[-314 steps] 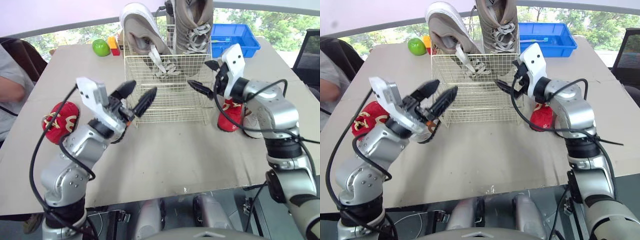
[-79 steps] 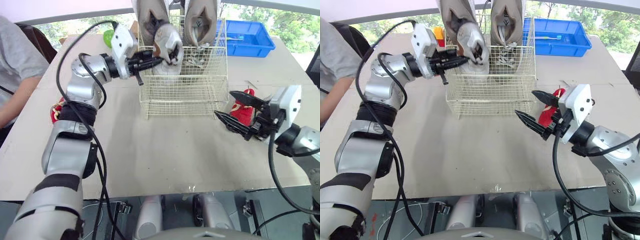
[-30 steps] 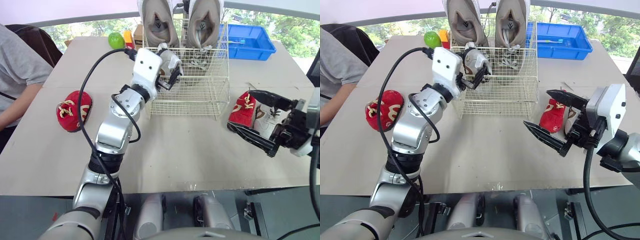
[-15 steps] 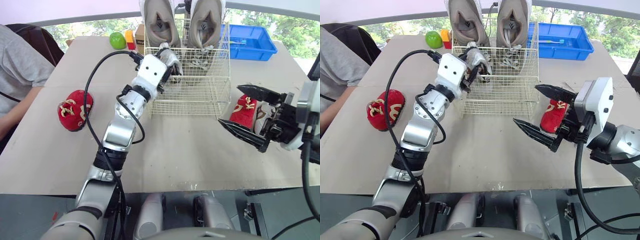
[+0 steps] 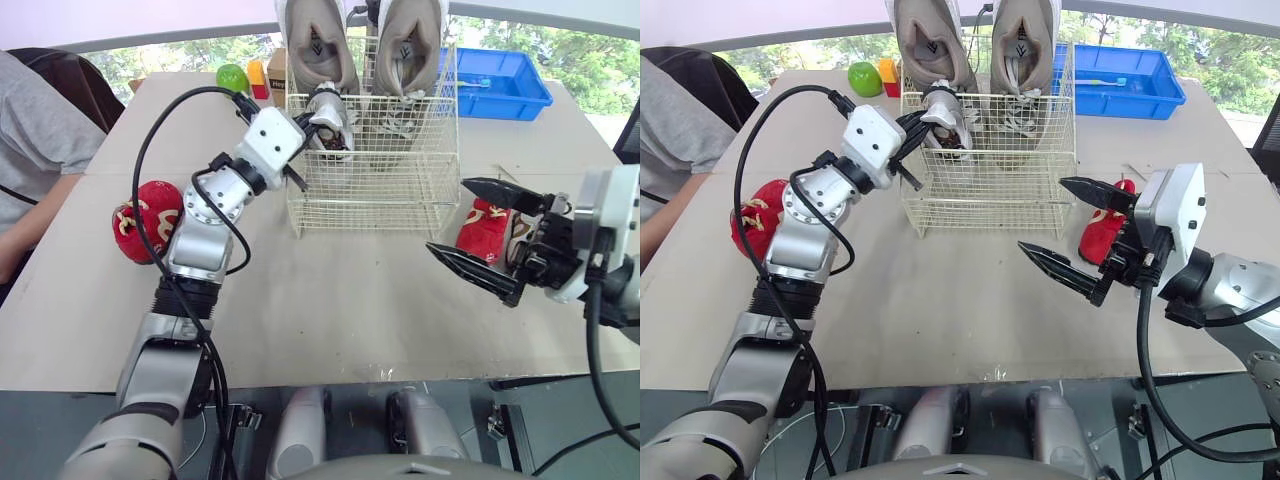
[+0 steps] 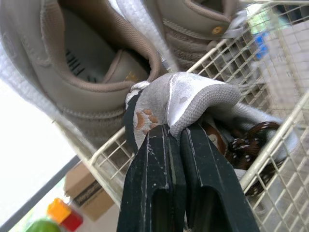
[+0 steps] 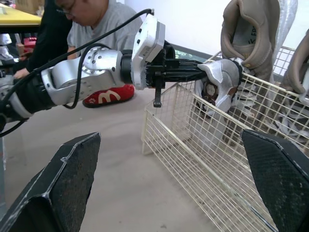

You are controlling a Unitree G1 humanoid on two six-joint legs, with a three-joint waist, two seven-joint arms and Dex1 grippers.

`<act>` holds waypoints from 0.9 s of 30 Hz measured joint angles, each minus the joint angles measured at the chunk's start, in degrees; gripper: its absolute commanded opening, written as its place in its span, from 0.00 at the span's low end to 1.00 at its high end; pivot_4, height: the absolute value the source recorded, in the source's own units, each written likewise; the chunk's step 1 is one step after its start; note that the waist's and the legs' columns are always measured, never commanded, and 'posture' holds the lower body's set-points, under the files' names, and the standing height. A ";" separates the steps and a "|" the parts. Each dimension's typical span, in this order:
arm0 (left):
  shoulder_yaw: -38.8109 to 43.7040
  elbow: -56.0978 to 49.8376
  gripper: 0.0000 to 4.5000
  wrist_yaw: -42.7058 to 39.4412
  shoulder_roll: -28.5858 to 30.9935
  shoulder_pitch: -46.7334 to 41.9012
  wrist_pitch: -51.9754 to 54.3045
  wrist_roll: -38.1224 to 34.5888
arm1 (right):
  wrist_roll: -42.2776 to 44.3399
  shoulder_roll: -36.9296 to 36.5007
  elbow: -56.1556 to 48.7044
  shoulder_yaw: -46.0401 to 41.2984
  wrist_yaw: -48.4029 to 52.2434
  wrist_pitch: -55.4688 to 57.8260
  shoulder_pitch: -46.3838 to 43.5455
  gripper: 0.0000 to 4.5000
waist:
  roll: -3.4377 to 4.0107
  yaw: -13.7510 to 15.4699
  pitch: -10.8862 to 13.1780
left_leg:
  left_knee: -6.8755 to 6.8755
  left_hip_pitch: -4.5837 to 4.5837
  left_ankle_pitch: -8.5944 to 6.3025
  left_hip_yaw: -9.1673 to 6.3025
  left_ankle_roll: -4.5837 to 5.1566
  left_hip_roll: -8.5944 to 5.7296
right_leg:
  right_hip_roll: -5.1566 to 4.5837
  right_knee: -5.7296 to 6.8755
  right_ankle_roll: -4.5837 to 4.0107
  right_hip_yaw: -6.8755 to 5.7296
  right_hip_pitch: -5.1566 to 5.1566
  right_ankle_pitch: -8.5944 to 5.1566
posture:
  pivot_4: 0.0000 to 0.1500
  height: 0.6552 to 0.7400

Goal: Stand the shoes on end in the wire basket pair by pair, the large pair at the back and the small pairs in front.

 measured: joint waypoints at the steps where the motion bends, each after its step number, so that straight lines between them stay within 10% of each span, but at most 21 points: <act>1: 0.41 0.76 0.01 -1.70 0.00 -0.33 -1.31 -1.22 | -0.31 0.09 0.00 0.00 0.00 -0.10 0.32 1.00 | -0.01 0.03 0.00 | 0.00 -0.02 0.00 -0.01 0.00 0.00 | 0.00 -0.02 0.00 -0.01 0.00 0.00 | 1.00 1.00; 27: 8.76 7.44 0.01 -11.59 -3.25 -6.62 20.51 -17.06 | -2.36 1.40 -3.12 0.21 -2.95 -1.34 4.69 1.00 | -0.01 -0.04 -0.02 | 0.05 0.08 0.00 -0.02 0.00 0.00 | 0.03 0.07 0.01 0.01 0.05 0.00 | 1.00 1.00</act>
